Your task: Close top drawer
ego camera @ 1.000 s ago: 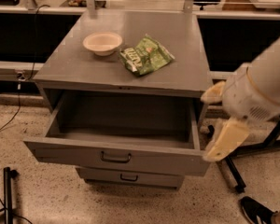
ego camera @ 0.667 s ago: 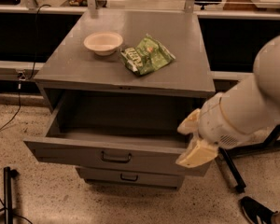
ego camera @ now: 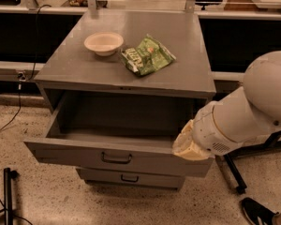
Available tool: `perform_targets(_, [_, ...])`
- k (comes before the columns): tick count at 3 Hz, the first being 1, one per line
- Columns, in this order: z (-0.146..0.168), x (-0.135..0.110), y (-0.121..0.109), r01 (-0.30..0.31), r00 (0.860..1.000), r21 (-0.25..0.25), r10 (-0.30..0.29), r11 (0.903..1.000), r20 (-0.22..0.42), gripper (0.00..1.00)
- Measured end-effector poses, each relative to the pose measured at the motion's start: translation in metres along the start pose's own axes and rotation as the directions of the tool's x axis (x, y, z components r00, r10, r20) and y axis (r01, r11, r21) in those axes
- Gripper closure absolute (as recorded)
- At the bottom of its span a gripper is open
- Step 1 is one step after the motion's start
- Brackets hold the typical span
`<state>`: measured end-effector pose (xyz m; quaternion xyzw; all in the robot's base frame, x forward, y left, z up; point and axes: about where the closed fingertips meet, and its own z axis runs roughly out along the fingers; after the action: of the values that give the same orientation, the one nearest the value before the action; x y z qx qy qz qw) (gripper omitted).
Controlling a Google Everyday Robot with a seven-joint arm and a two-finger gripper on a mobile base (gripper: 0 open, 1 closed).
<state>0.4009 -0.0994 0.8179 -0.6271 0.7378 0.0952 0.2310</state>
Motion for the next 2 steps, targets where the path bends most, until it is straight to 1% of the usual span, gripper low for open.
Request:
perform_targets(1, [0.035,-0.004,0.017,0.018,1.000,-0.013,-0.018,0.9997,0.006,1.00])
perform_targets(2, [0.086,0.006,0.024,-0.004,0.999,0.077,0.001,0.9971,0.039,1.00])
